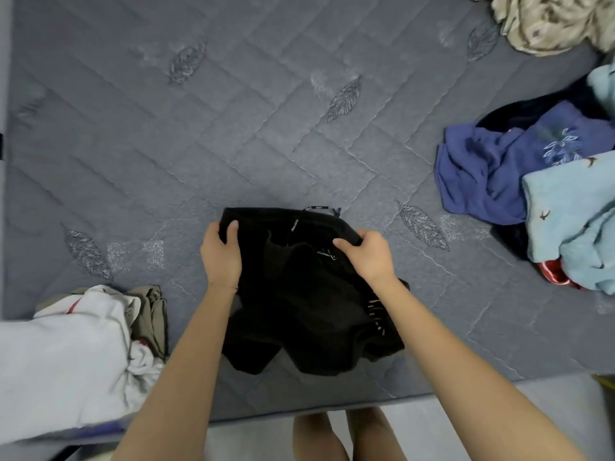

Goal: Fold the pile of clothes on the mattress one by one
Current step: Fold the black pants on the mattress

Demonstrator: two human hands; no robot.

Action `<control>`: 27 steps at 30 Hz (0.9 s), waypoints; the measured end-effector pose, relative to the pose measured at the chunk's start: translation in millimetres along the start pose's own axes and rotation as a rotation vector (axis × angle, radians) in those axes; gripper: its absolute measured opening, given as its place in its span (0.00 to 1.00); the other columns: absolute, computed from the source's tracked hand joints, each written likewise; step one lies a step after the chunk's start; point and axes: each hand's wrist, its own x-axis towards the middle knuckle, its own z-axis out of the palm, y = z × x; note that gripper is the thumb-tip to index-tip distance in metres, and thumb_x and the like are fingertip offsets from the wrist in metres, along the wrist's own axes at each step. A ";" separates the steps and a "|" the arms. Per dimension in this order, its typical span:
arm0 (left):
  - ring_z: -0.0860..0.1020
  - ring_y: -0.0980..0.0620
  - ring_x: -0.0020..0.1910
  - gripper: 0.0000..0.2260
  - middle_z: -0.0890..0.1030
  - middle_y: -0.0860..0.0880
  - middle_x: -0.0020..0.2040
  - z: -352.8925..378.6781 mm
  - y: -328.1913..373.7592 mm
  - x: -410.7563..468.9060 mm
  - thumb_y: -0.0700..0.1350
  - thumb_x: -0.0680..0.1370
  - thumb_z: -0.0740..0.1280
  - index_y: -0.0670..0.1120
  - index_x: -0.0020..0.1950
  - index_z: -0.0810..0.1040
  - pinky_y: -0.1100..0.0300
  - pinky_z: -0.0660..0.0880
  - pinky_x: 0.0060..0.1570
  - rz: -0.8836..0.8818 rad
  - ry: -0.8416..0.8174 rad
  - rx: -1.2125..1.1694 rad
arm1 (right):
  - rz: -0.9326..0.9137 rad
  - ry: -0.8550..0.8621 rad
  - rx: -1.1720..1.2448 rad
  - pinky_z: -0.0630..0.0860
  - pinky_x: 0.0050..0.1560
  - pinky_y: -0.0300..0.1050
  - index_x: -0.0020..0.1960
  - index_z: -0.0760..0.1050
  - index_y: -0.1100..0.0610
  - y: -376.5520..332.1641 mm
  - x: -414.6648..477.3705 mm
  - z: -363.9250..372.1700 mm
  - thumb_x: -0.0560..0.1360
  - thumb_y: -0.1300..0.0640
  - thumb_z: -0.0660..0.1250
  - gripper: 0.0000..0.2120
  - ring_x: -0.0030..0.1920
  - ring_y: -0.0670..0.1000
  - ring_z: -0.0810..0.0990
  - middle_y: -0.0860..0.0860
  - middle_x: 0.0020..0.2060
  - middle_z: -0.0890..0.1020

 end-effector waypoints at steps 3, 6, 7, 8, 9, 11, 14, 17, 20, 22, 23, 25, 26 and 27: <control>0.71 0.55 0.43 0.08 0.73 0.50 0.42 -21.5 39.5 -15.3 0.45 0.83 0.59 0.41 0.50 0.72 0.64 0.68 0.44 0.073 0.034 -0.024 | -0.066 0.053 -0.002 0.67 0.32 0.44 0.34 0.70 0.54 -37.0 -23.0 -25.1 0.74 0.50 0.71 0.15 0.32 0.50 0.74 0.48 0.28 0.74; 0.69 0.58 0.37 0.07 0.69 0.53 0.38 -45.1 76.9 -33.0 0.43 0.83 0.58 0.42 0.48 0.69 0.72 0.65 0.39 0.151 0.073 -0.042 | -0.132 0.078 -0.053 0.64 0.30 0.43 0.33 0.67 0.53 -68.7 -49.0 -50.4 0.75 0.50 0.70 0.17 0.31 0.49 0.73 0.48 0.28 0.72; 0.69 0.60 0.36 0.07 0.68 0.54 0.38 -54.2 87.4 -37.1 0.43 0.83 0.58 0.42 0.47 0.68 0.74 0.65 0.40 0.173 0.094 -0.053 | -0.148 0.090 -0.063 0.64 0.31 0.44 0.32 0.67 0.52 -76.5 -56.6 -59.7 0.75 0.50 0.70 0.17 0.32 0.50 0.73 0.48 0.28 0.72; 0.69 0.61 0.36 0.07 0.68 0.55 0.37 -63.3 96.0 -39.2 0.42 0.83 0.58 0.42 0.46 0.68 0.74 0.65 0.40 0.190 0.111 -0.064 | -0.164 0.104 -0.070 0.64 0.33 0.44 0.32 0.67 0.52 -83.6 -63.8 -69.6 0.74 0.50 0.70 0.17 0.34 0.51 0.74 0.48 0.28 0.73; 0.68 0.61 0.36 0.07 0.68 0.55 0.37 -71.7 103.4 -40.4 0.42 0.83 0.58 0.42 0.46 0.68 0.74 0.65 0.40 0.200 0.122 -0.076 | -0.175 0.117 -0.072 0.64 0.34 0.44 0.32 0.67 0.51 -89.4 -70.1 -78.9 0.74 0.50 0.70 0.17 0.35 0.52 0.74 0.47 0.28 0.73; 0.67 0.59 0.35 0.07 0.69 0.55 0.38 -85.2 114.8 -41.6 0.43 0.83 0.58 0.42 0.46 0.69 0.73 0.65 0.40 0.202 0.118 -0.095 | -0.200 0.137 -0.072 0.63 0.32 0.45 0.31 0.67 0.52 -99.8 -81.2 -95.0 0.74 0.51 0.71 0.18 0.35 0.53 0.73 0.47 0.27 0.72; 0.67 0.58 0.35 0.08 0.69 0.55 0.37 -95.6 125.8 -46.1 0.43 0.83 0.59 0.42 0.46 0.69 0.72 0.66 0.39 0.216 0.109 -0.093 | -0.268 0.170 -0.080 0.62 0.29 0.43 0.32 0.67 0.53 -112.0 -93.4 -107.6 0.73 0.51 0.72 0.18 0.33 0.52 0.72 0.48 0.26 0.71; 0.67 0.60 0.35 0.09 0.68 0.54 0.36 -100.6 128.9 -54.2 0.44 0.83 0.59 0.42 0.44 0.68 0.68 0.65 0.38 0.188 0.099 -0.109 | -0.341 0.212 -0.131 0.61 0.32 0.46 0.36 0.70 0.55 -118.7 -101.7 -111.5 0.74 0.50 0.70 0.14 0.35 0.53 0.73 0.48 0.28 0.71; 0.67 0.63 0.34 0.09 0.66 0.54 0.36 -106.8 125.7 -66.9 0.44 0.83 0.59 0.42 0.44 0.67 0.69 0.65 0.38 0.223 0.128 -0.142 | -0.422 0.280 -0.170 0.63 0.35 0.44 0.40 0.75 0.55 -116.3 -106.6 -115.6 0.76 0.52 0.68 0.09 0.38 0.54 0.75 0.50 0.32 0.77; 0.67 0.65 0.35 0.08 0.67 0.55 0.37 -109.4 121.6 -75.8 0.43 0.83 0.58 0.42 0.46 0.68 0.71 0.66 0.40 0.282 0.126 -0.150 | -0.476 0.359 -0.169 0.68 0.39 0.44 0.46 0.80 0.57 -109.4 -107.6 -116.1 0.76 0.54 0.67 0.07 0.44 0.55 0.78 0.52 0.41 0.81; 0.68 0.66 0.36 0.07 0.68 0.55 0.38 -109.1 117.6 -78.3 0.42 0.83 0.58 0.42 0.47 0.68 0.71 0.66 0.41 0.296 0.111 -0.141 | -0.477 0.385 -0.170 0.68 0.41 0.44 0.48 0.81 0.57 -105.3 -107.1 -115.2 0.76 0.54 0.67 0.07 0.46 0.54 0.78 0.53 0.44 0.82; 0.69 0.67 0.36 0.06 0.69 0.55 0.39 -105.9 107.9 -80.7 0.42 0.83 0.57 0.42 0.48 0.69 0.72 0.66 0.41 0.269 0.057 -0.100 | -0.407 0.362 -0.139 0.68 0.42 0.42 0.49 0.82 0.57 -95.9 -103.3 -111.0 0.75 0.54 0.69 0.07 0.47 0.54 0.79 0.52 0.45 0.83; 0.69 0.66 0.37 0.06 0.70 0.54 0.39 -103.5 103.0 -81.2 0.43 0.83 0.57 0.42 0.48 0.69 0.71 0.66 0.41 0.238 0.024 -0.085 | -0.357 0.328 -0.111 0.68 0.41 0.41 0.48 0.82 0.56 -91.2 -100.3 -108.4 0.75 0.54 0.70 0.06 0.46 0.53 0.79 0.52 0.44 0.83; 0.69 0.64 0.37 0.06 0.71 0.52 0.40 -101.0 98.0 -81.4 0.43 0.83 0.57 0.42 0.49 0.69 0.69 0.66 0.41 0.204 -0.004 -0.074 | -0.319 0.293 -0.082 0.68 0.41 0.40 0.48 0.82 0.56 -86.3 -97.0 -106.0 0.74 0.54 0.71 0.06 0.44 0.51 0.79 0.51 0.42 0.83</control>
